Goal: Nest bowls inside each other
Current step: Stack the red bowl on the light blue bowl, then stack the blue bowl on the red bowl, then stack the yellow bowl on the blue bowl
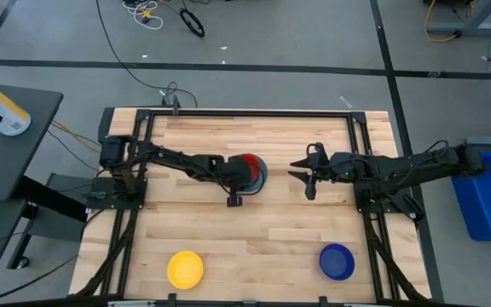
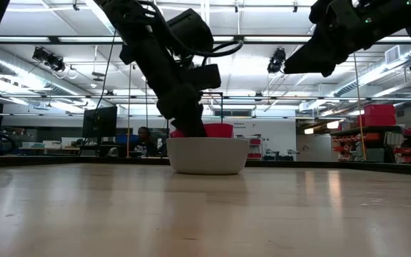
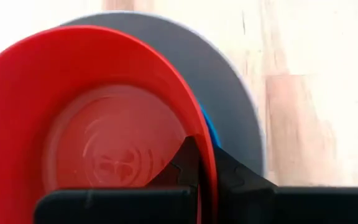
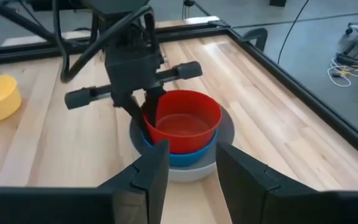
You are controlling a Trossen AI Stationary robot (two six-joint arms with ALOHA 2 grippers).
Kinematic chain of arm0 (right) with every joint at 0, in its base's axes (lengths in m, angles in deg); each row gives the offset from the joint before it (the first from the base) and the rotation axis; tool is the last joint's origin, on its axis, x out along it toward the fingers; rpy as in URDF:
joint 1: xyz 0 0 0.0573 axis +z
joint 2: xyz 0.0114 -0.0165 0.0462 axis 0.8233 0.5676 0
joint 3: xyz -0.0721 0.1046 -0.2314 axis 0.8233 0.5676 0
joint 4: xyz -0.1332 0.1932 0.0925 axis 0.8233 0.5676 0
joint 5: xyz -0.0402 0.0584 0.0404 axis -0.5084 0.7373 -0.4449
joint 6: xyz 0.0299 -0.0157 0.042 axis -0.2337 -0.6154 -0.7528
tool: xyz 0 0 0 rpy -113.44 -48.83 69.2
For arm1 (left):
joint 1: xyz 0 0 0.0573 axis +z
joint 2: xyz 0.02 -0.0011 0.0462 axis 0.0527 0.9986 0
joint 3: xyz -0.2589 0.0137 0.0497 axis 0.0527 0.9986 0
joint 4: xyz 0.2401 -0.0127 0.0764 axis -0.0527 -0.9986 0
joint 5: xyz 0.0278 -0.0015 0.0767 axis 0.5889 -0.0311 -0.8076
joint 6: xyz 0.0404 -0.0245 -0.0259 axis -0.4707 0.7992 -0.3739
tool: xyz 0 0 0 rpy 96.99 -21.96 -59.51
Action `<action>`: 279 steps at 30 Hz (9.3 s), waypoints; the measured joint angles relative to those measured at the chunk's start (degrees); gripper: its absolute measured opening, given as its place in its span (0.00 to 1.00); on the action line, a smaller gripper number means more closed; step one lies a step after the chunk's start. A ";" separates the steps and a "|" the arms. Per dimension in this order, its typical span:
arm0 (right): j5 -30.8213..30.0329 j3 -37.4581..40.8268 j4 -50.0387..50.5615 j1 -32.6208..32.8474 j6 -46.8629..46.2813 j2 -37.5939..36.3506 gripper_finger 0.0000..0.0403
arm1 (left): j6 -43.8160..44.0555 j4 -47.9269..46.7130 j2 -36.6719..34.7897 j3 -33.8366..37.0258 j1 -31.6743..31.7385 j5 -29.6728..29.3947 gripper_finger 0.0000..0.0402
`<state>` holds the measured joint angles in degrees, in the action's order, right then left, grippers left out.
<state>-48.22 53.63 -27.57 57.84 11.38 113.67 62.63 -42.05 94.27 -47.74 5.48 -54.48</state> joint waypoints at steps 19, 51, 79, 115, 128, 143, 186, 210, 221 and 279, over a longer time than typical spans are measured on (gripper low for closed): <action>0.59 0.02 3.78 0.04 -2.94 0.00 0.52 | -0.93 3.66 -0.11 0.00 -0.22 3.56 0.61; 11.46 -3.26 28.40 16.58 -30.34 0.00 0.52 | 2.16 -1.05 -16.54 7.41 -2.10 -4.78 0.73; 14.61 -8.26 41.33 49.64 -78.50 11.21 0.50 | 0.18 3.57 -26.74 9.03 -2.12 -4.99 0.73; -11.05 -8.22 22.47 47.04 -57.65 25.75 0.01 | -3.65 -1.83 -33.79 9.90 -1.82 -10.32 0.73; -26.77 -8.20 -5.22 28.00 -13.49 26.43 0.00 | 5.41 6.57 -69.78 37.98 2.75 -8.24 0.64; -1.85 -8.20 -24.56 -5.00 -5.73 28.36 0.00 | 12.25 7.90 -89.53 57.08 2.78 -7.48 0.63; 22.00 -49.48 38.75 -13.38 -11.08 56.31 0.00 | 10.28 7.82 -89.50 58.01 2.78 -5.54 0.62; 16.44 -51.60 35.45 -11.36 -7.41 56.81 0.61 | 7.67 6.99 -89.36 56.96 2.73 0.02 0.62; 2.78 -65.39 39.37 -2.54 -0.31 56.70 0.59 | 18.62 -7.84 -81.17 49.64 -7.74 3.22 0.58; -33.85 16.15 -55.28 48.70 -23.12 27.98 0.48 | 53.66 0.25 -29.82 28.59 -50.47 -12.00 0.56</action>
<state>-82.07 69.78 -82.85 106.54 -11.74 141.65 116.28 -41.80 64.45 -19.15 -44.99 -66.48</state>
